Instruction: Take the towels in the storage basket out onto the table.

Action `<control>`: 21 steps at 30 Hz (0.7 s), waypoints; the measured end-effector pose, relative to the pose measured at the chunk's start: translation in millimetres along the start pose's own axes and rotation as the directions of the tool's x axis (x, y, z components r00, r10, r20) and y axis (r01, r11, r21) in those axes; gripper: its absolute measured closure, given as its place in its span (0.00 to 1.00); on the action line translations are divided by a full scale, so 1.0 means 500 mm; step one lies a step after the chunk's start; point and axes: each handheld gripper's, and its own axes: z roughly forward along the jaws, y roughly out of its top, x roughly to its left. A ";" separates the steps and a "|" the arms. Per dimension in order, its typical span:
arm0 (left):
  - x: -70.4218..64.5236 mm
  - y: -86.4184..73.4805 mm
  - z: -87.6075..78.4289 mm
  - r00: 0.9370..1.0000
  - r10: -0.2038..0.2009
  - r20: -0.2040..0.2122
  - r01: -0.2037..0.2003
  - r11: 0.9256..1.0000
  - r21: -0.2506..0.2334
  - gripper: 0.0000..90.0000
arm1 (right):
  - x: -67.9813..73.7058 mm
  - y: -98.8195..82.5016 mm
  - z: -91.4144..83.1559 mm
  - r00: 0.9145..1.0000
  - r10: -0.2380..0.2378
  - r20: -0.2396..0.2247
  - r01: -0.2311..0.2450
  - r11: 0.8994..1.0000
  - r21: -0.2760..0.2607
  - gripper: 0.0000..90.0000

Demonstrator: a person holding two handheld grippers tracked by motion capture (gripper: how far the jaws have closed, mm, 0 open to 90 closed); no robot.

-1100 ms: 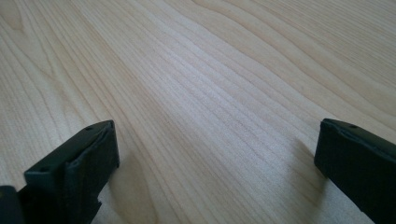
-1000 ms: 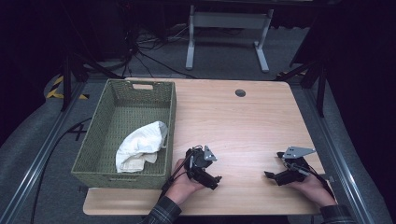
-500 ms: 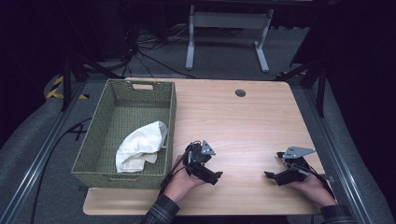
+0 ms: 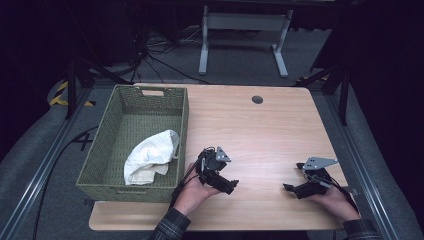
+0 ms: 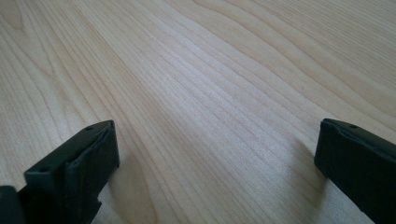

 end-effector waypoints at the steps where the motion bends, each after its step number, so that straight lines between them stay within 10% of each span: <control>1: 0.000 0.001 0.000 1.000 0.003 -0.001 -0.003 1.000 -0.003 0.01 | 0.000 0.000 0.000 1.000 0.000 0.000 0.000 1.000 0.000 0.00; 21: -0.002 0.034 -0.033 1.000 0.012 -0.010 -0.012 1.000 0.016 0.03 | 0.000 0.000 0.000 1.000 0.000 0.000 0.000 1.000 0.000 0.00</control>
